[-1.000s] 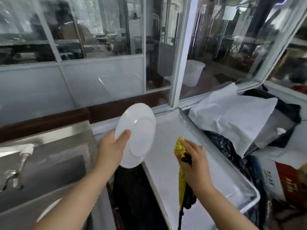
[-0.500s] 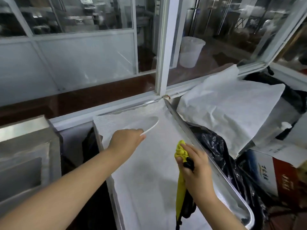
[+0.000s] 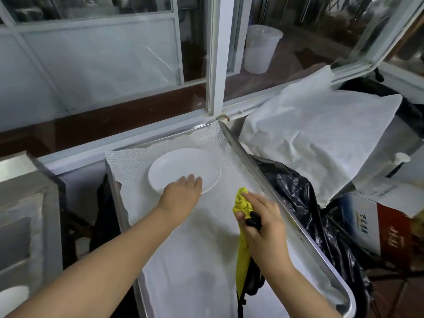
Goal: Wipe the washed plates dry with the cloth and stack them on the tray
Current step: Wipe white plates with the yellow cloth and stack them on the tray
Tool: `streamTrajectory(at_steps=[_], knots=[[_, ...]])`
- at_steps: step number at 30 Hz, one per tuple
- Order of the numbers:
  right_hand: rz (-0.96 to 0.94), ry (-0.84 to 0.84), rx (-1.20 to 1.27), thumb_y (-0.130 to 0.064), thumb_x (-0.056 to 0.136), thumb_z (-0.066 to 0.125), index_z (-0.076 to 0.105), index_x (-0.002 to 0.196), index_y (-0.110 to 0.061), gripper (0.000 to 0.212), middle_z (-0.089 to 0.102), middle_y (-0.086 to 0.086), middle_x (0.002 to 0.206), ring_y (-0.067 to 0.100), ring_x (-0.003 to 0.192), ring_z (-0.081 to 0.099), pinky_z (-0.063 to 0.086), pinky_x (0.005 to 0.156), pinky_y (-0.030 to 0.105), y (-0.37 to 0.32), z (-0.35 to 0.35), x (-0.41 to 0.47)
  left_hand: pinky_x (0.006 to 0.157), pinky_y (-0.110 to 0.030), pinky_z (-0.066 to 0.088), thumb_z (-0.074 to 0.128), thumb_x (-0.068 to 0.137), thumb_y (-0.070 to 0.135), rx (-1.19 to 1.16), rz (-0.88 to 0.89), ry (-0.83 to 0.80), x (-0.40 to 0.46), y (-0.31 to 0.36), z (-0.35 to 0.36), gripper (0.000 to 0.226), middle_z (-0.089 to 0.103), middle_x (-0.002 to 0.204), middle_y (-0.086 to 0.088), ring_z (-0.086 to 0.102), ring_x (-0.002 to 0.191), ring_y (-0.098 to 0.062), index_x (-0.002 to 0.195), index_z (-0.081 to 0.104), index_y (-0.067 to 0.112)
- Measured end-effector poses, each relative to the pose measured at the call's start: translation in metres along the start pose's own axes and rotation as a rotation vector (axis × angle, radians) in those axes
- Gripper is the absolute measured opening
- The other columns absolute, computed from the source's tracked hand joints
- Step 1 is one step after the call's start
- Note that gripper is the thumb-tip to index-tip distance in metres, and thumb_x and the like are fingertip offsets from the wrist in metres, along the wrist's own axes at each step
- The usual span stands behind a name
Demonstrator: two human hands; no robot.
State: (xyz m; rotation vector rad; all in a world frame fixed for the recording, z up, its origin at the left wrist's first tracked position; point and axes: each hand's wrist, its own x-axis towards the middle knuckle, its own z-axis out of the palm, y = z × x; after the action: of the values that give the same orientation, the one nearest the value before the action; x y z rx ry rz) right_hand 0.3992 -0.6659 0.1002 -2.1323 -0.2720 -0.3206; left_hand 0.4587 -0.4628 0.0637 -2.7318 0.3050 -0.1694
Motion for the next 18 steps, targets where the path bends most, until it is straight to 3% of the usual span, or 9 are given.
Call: streamTrajectory(at_steps=[2,5,7,9,11,15,18], knots=[[0.005,-0.007,0.0,-0.005,0.08,0.074,0.066,0.12,-0.014,0.042,0.06,-0.004,0.117,0.018,0.106,0.05,0.03,0.09,0.002,0.003,0.0,-0.001,0.042,-0.02,0.047,0.083,0.054,0.058,-0.012,0.006,0.01,-0.001,0.008,0.004,0.059,0.074,0.087,-0.001,0.068,0.067,-0.012,0.097,0.077,0.018],[0.006,-0.019,-0.007,-0.008,0.081,0.074,0.065,0.121,-0.016,0.042,0.058,-0.009,0.117,0.014,0.106,0.049,0.034,0.091,0.007,0.006,-0.001,-0.003,0.051,-0.02,0.051,0.07,0.064,0.067,0.013,-0.008,0.024,-0.004,0.019,0.01,0.062,0.074,0.1,0.0,0.069,0.081,-0.01,0.105,0.075,0.021],[0.0,-0.021,-0.016,-0.008,0.081,0.074,0.065,0.121,-0.016,0.042,0.058,-0.01,0.117,0.014,0.106,0.049,0.033,0.09,0.005,0.007,-0.001,-0.004,0.063,-0.023,0.054,0.06,0.073,0.071,0.047,-0.045,-0.022,-0.005,0.021,0.012,0.069,0.068,0.117,-0.001,0.066,0.097,-0.01,0.121,0.066,0.022],[-0.004,-0.017,-0.012,-0.008,0.081,0.074,0.065,0.121,-0.018,0.042,0.056,-0.015,0.116,0.012,0.107,0.048,0.031,0.089,0.001,0.005,-0.001,-0.005,0.086,-0.031,0.049,0.044,0.09,0.062,-0.011,-0.065,-0.142,-0.003,0.023,0.019,0.074,0.043,0.146,-0.011,0.049,0.125,-0.022,0.145,0.036,0.011],[-0.016,-0.013,-0.008,-0.007,0.081,0.074,0.065,0.12,-0.018,0.042,0.054,-0.018,0.115,0.009,0.106,0.048,0.03,0.087,-0.001,0.001,-0.002,-0.006,0.097,-0.036,0.04,0.032,0.098,0.053,-0.109,-0.057,-0.25,-0.001,0.023,0.021,0.072,0.021,0.155,-0.014,0.031,0.136,-0.027,0.15,0.012,0.007],[-0.056,-0.026,-0.007,-0.007,0.082,0.073,0.064,0.121,-0.017,0.041,0.053,-0.021,0.116,0.006,0.104,0.045,0.033,0.087,0.001,-0.014,-0.002,-0.007,0.095,-0.035,0.041,0.031,0.099,0.052,-0.205,-0.083,-0.25,-0.012,0.011,-0.001,0.066,0.019,0.158,-0.008,0.028,0.14,-0.021,0.151,0.015,0.015],[-0.078,-0.03,0.029,-0.005,0.082,0.072,0.064,0.12,-0.016,0.04,0.058,-0.011,0.115,0.015,0.105,0.05,0.032,0.086,0.0,-0.036,0.0,-0.007,0.09,-0.036,0.043,0.034,0.101,0.042,-0.318,-0.133,-0.191,-0.042,-0.008,-0.033,0.054,0.033,0.153,-0.006,0.04,0.132,-0.023,0.147,0.029,0.016]])
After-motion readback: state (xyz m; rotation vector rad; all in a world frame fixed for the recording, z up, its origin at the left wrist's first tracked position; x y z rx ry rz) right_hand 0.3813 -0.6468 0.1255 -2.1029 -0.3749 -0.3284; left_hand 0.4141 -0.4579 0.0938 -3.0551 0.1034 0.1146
